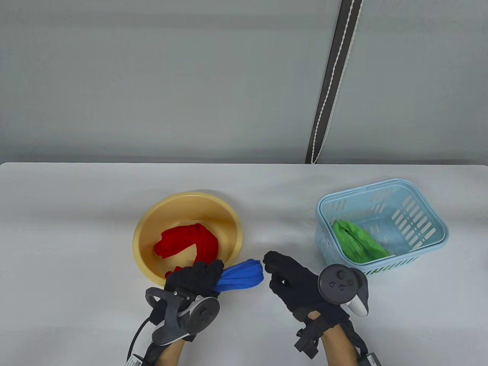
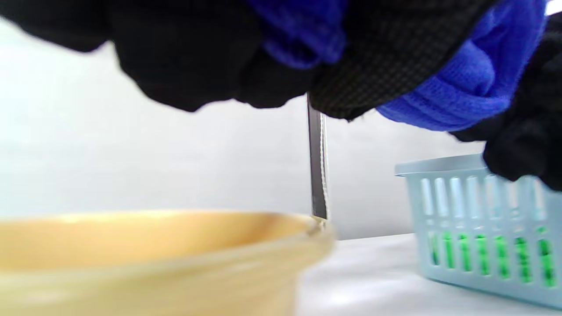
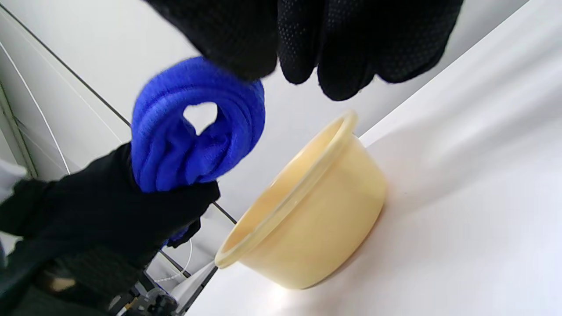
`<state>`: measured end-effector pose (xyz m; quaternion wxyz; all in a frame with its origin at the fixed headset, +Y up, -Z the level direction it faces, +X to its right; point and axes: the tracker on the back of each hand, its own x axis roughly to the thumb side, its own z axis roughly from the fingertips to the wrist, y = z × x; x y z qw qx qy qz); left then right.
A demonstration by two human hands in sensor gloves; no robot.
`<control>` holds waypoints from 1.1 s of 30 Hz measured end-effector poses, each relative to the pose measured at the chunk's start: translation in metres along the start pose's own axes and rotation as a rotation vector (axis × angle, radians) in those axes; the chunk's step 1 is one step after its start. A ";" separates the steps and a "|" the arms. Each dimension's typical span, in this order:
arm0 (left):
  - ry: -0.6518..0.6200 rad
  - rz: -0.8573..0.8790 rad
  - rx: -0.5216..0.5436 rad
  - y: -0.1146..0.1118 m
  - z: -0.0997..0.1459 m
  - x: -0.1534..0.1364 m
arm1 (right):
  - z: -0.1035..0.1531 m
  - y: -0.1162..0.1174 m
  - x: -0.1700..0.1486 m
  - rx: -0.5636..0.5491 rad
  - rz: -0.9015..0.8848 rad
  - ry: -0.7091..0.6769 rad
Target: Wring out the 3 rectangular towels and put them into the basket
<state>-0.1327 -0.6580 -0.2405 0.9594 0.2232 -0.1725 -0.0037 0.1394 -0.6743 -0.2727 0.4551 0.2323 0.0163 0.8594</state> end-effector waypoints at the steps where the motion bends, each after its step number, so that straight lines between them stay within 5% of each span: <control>1: -0.016 -0.032 0.004 0.000 0.000 0.003 | 0.001 0.000 0.000 -0.021 -0.032 0.003; 4: -0.134 -0.179 0.019 -0.003 0.002 0.023 | -0.002 0.007 -0.001 -0.006 -0.242 -0.012; 7: -0.227 -0.226 0.035 -0.006 0.004 0.043 | -0.006 0.017 -0.006 0.194 -0.374 0.068; 9: -0.262 -0.274 0.046 -0.006 0.004 0.053 | -0.008 0.026 -0.010 0.329 -0.297 0.116; 18: -0.337 -0.335 0.030 -0.014 0.008 0.066 | -0.021 0.058 0.001 0.498 0.086 0.212; 26: -0.229 -0.246 -0.019 -0.016 0.004 0.064 | -0.018 0.066 0.011 0.216 0.422 0.176; 33: -0.031 0.090 -0.142 -0.014 -0.001 0.052 | -0.013 0.063 0.019 -0.047 0.638 0.057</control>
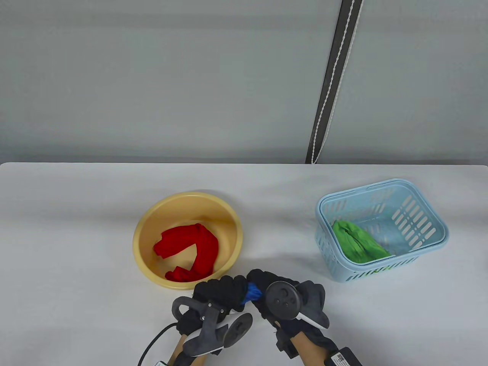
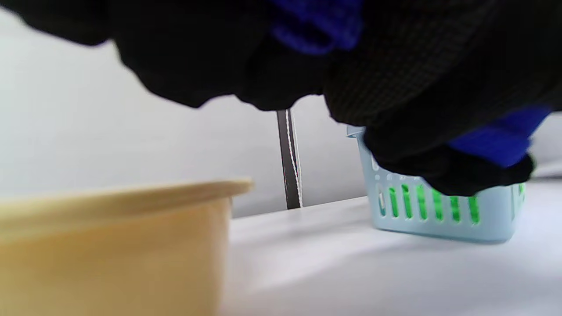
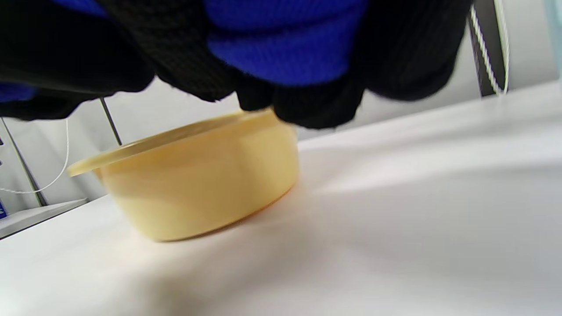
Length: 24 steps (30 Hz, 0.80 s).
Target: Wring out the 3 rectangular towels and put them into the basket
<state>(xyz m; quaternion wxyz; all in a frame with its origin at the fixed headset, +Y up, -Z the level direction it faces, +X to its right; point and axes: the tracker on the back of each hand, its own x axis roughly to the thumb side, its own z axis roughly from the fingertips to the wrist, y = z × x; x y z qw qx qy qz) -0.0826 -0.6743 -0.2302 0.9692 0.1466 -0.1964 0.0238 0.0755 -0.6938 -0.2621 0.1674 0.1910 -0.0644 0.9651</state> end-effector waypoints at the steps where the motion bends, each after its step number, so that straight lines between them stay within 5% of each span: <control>1: 0.020 0.057 -0.018 0.000 -0.001 -0.002 | 0.001 0.000 -0.001 -0.027 0.021 -0.008; 10: 0.169 0.709 -0.259 -0.011 -0.012 -0.026 | 0.003 -0.005 0.000 -0.225 0.131 -0.092; 24: 0.116 1.453 -0.566 -0.048 -0.020 -0.031 | 0.006 -0.017 -0.001 -0.324 0.137 -0.157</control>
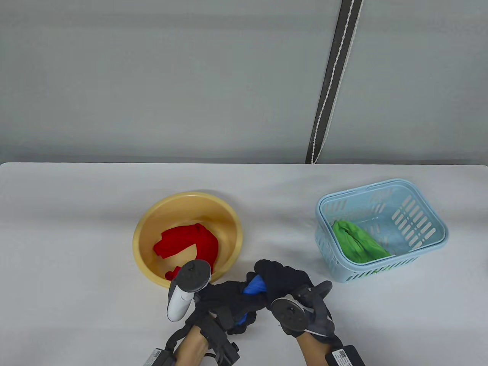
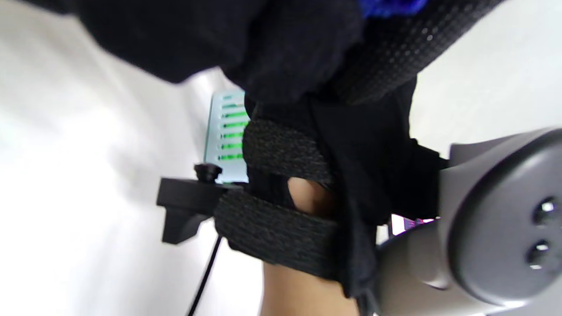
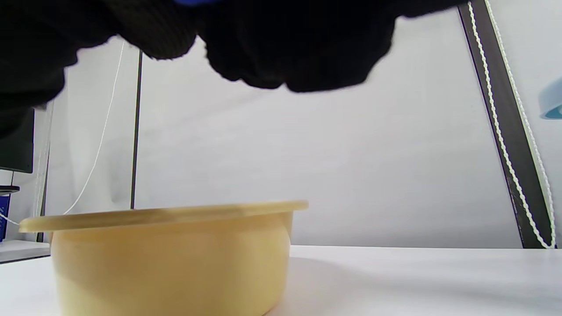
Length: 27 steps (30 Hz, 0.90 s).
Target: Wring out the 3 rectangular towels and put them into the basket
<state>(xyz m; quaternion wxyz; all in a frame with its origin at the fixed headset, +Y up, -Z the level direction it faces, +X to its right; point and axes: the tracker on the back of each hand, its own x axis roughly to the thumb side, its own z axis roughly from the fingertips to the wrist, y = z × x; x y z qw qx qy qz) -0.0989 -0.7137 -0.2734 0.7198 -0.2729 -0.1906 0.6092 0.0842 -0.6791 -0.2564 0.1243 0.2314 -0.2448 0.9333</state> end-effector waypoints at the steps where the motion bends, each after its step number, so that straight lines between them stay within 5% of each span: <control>1: -0.002 0.014 -0.007 0.000 -0.001 -0.003 | 0.000 0.000 0.000 0.008 0.007 0.002; 20: -0.066 0.563 -0.370 -0.023 -0.017 -0.018 | 0.006 -0.006 0.008 -0.118 0.063 -0.003; 27: -0.033 0.401 -0.345 -0.017 -0.010 -0.016 | 0.008 -0.008 0.012 -0.099 0.108 -0.022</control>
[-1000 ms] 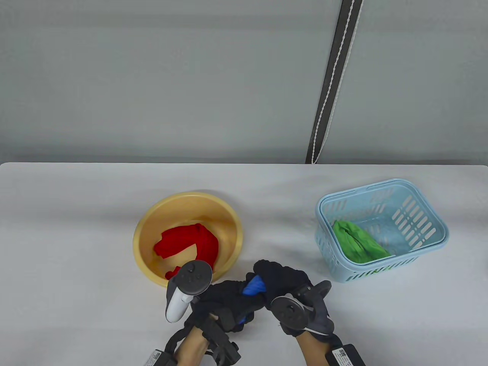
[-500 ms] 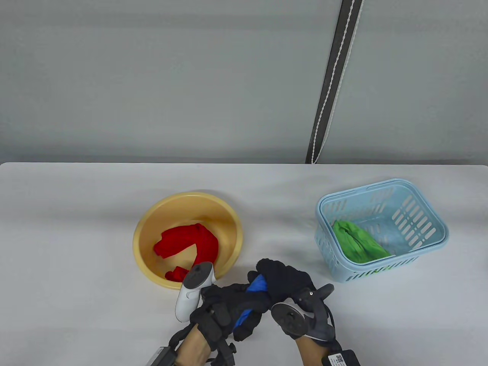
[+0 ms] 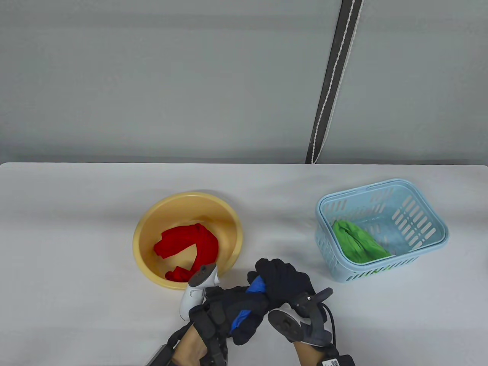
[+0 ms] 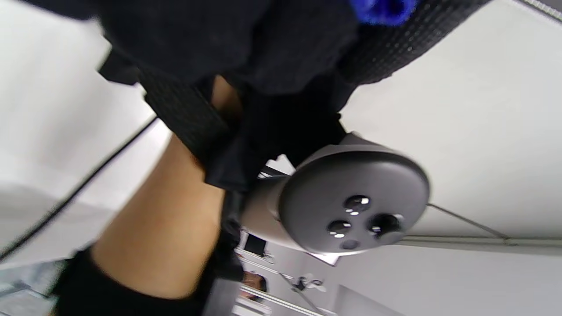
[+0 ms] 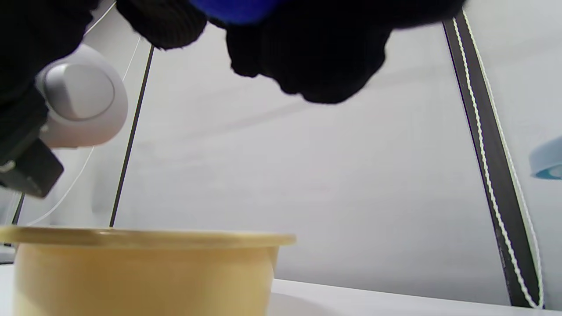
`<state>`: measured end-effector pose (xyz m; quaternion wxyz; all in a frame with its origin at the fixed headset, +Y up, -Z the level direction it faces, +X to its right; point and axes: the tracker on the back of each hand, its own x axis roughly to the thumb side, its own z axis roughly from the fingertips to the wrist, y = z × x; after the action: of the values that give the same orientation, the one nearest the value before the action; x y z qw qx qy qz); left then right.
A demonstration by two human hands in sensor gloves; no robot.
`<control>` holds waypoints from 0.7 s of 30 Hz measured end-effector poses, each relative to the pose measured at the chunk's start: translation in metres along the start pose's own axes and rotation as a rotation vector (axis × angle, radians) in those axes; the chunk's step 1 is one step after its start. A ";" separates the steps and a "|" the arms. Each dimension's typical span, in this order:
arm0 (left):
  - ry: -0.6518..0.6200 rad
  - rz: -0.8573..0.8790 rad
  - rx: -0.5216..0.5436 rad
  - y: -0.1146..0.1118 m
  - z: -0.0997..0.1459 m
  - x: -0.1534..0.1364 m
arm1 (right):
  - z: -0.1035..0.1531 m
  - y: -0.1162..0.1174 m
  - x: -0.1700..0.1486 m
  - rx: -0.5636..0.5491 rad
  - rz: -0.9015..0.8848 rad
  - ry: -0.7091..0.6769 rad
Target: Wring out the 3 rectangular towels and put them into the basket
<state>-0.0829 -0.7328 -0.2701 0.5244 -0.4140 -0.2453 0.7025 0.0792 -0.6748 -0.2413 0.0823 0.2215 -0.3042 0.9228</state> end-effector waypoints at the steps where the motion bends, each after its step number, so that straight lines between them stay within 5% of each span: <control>1: 0.013 -0.054 0.022 0.001 0.003 0.003 | 0.001 0.000 0.001 0.005 -0.009 0.001; 12: 0.231 -1.116 0.514 -0.010 0.040 0.045 | 0.001 -0.016 0.005 0.320 -0.024 -0.124; 18: 0.112 -1.317 0.717 -0.027 0.054 0.065 | -0.001 -0.049 -0.016 0.293 -0.291 -0.074; 21: 0.061 -1.403 0.799 -0.025 0.064 0.088 | -0.010 -0.070 -0.052 0.217 -0.348 0.073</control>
<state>-0.1324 -0.6360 -0.2446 0.9579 0.0361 -0.1639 0.2329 0.1419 -0.6131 -0.2357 0.2269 0.2445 -0.1571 0.9295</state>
